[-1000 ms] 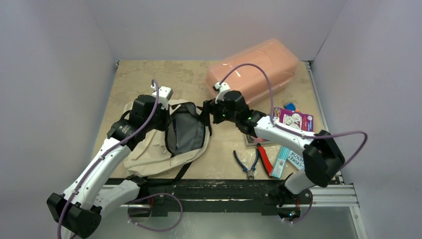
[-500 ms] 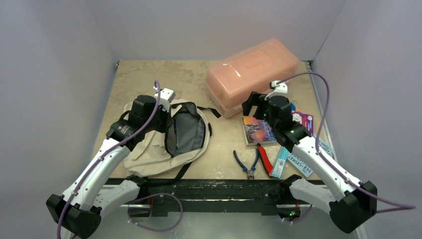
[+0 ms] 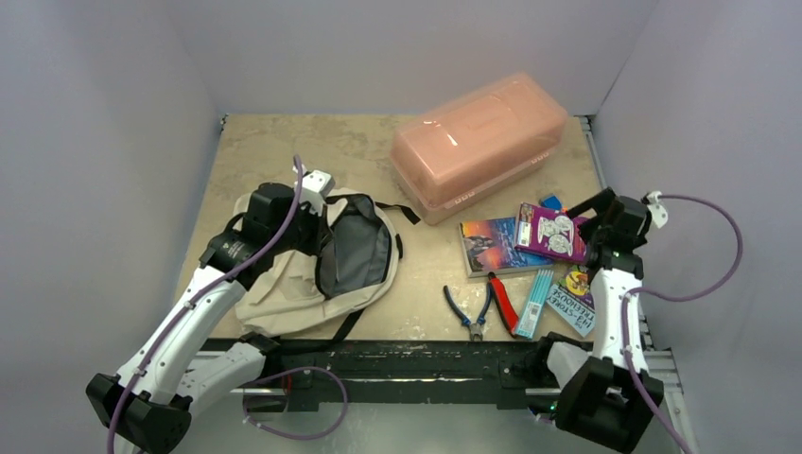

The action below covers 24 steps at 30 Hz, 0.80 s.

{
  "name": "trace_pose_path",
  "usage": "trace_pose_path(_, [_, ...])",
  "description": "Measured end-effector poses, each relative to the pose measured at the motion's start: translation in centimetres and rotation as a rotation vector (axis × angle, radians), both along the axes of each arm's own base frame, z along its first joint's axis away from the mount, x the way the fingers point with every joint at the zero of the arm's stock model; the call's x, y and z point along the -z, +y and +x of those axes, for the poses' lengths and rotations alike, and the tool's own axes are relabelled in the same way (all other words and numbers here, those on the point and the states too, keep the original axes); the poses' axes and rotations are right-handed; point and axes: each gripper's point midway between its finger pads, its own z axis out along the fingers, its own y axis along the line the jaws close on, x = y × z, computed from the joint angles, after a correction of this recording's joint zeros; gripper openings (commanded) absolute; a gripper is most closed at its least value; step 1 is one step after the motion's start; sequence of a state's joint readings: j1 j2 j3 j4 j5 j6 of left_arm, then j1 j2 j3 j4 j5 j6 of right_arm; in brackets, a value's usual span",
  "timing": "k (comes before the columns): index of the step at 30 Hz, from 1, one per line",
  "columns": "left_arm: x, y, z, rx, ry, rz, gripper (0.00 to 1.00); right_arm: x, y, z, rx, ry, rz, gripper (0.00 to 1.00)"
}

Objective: Pack the student bag
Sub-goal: Pick up the book from the center of the board.

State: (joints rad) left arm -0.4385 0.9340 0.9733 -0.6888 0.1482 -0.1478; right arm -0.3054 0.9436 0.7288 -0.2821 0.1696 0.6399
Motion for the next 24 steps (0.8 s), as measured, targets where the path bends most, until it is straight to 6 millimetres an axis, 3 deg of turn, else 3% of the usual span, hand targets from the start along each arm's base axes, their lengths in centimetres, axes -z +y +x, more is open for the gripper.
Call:
trace_pose_path(2, [0.2, -0.1, -0.1, 0.005, 0.006, -0.002, 0.0, 2.9, -0.7, -1.0, 0.03, 0.042, 0.093, 0.99])
trace_pose_path(5, [0.2, -0.6, -0.4, 0.023, 0.006, 0.001, 0.0, 6.4, -0.2, -2.4, 0.059, 0.082, 0.237, 0.99])
trace_pose_path(13, [0.5, -1.9, -1.1, 0.073, 0.007, 0.021, 0.0, 10.8, 1.5, -3.4, 0.084, 0.0, 0.494, 0.99])
trace_pose_path(18, [0.7, -1.9, -1.1, 0.074, 0.004, 0.033, 0.0, 12.0, 2.3, -2.8, 0.063, -0.034, 0.562, 0.99])
trace_pose_path(24, [1.0, -1.9, -1.0, 0.071, 0.014, 0.043, 0.0, 11.7, 1.5, -1.9, 0.079, -0.105, 0.571, 0.88])
